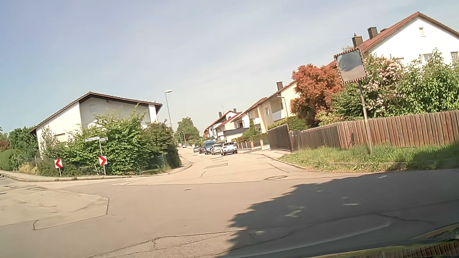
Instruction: Follow the waypoints while adhering to traffic rules and regulations
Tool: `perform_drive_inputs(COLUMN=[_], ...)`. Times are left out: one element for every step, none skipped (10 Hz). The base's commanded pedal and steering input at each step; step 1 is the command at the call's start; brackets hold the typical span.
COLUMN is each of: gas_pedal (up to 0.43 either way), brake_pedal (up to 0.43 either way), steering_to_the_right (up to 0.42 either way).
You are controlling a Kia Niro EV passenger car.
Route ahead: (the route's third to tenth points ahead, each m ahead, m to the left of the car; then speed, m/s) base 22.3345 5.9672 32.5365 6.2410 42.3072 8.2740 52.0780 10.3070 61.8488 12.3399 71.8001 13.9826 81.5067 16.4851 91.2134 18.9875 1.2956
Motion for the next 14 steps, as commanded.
perform_drive_inputs(gas_pedal=[0.039,0.039,0.047,0.079,0.118,0.118,0.118,0.138,0.169,0.177,0.177,0.209,0.26,0.26], brake_pedal=[0.0,0.0,0.0,0.0,0.0,0.0,0.0,0.0,0.0,0.0,0.0,0.0,0.0,0.0], steering_to_the_right=[-0.037,-0.031,-0.028,-0.028,-0.028,-0.028,-0.028,-0.028,-0.028,-0.026,-0.022,-0.021,-0.02,-0.021])
